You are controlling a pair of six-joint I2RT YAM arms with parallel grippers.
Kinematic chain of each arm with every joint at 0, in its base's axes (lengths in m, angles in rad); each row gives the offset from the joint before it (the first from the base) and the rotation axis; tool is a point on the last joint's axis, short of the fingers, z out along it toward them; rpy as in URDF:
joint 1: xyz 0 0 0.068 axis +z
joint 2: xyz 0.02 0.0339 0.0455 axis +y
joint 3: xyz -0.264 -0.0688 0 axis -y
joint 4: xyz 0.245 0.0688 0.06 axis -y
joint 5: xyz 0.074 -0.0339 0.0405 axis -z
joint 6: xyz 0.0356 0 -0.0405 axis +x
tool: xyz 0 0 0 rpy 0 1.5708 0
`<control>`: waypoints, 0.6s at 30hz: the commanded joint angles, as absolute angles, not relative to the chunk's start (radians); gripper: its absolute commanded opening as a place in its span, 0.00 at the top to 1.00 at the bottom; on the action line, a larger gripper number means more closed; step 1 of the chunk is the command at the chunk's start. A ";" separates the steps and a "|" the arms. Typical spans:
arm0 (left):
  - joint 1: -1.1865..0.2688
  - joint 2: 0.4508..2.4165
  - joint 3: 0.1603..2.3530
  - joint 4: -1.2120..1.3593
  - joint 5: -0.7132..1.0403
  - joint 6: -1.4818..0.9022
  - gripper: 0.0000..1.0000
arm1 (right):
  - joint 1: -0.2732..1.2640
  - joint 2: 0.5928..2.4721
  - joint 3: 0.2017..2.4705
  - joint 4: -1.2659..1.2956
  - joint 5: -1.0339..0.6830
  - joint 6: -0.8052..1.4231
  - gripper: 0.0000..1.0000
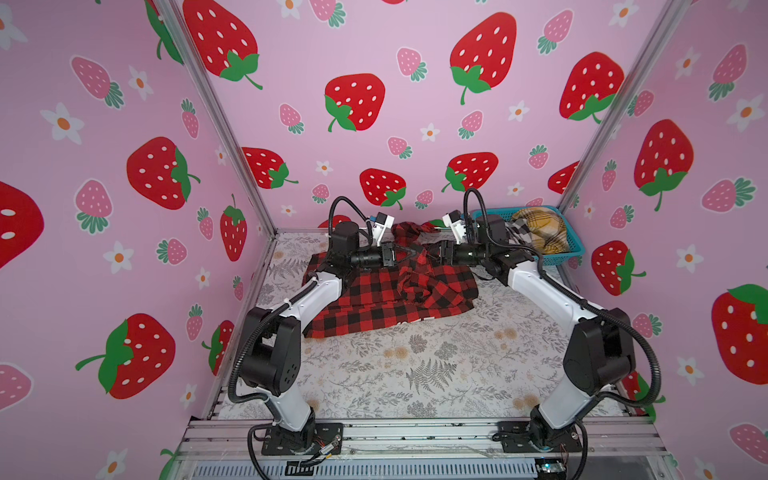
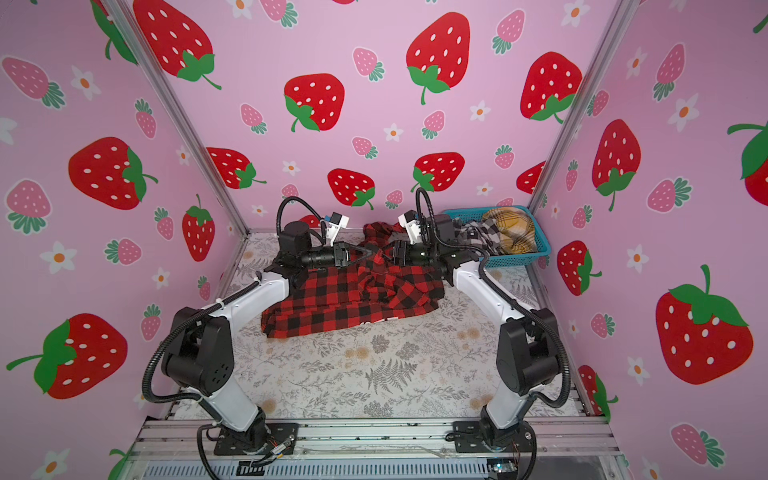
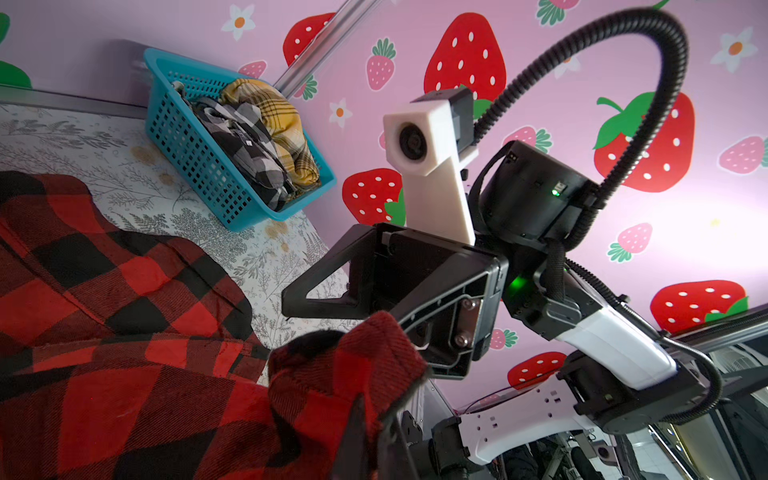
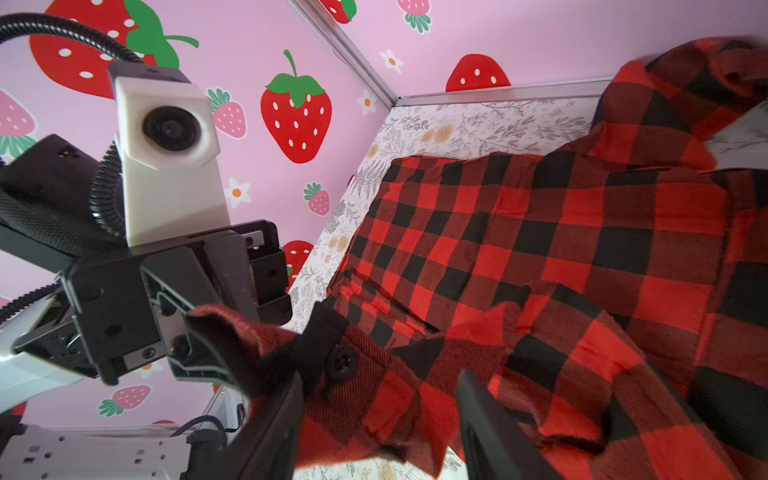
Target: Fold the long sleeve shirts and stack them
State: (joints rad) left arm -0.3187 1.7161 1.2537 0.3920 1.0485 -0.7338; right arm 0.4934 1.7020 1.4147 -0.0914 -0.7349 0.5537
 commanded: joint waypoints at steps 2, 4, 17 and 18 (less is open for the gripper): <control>-0.318 1.726 1.298 0.428 1.116 -0.751 1.00 | 0.506 1.701 1.439 -0.034 -0.808 0.574 0.38; -0.318 1.732 1.302 0.427 1.124 -0.755 1.00 | 0.506 1.690 1.433 -0.029 -0.808 0.574 0.32; -0.291 1.745 1.312 0.408 1.175 -0.763 1.00 | 0.502 1.552 1.330 -0.017 -0.805 0.526 0.19; -0.291 1.745 1.314 0.409 1.185 -0.765 1.00 | 0.502 1.550 1.330 -0.017 -0.817 0.521 0.19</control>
State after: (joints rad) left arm -0.2962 1.7432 1.2652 0.3901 1.1297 -0.7555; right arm 0.4957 1.5829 1.3411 -0.0502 -0.7765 0.5484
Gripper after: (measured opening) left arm 0.059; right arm 0.812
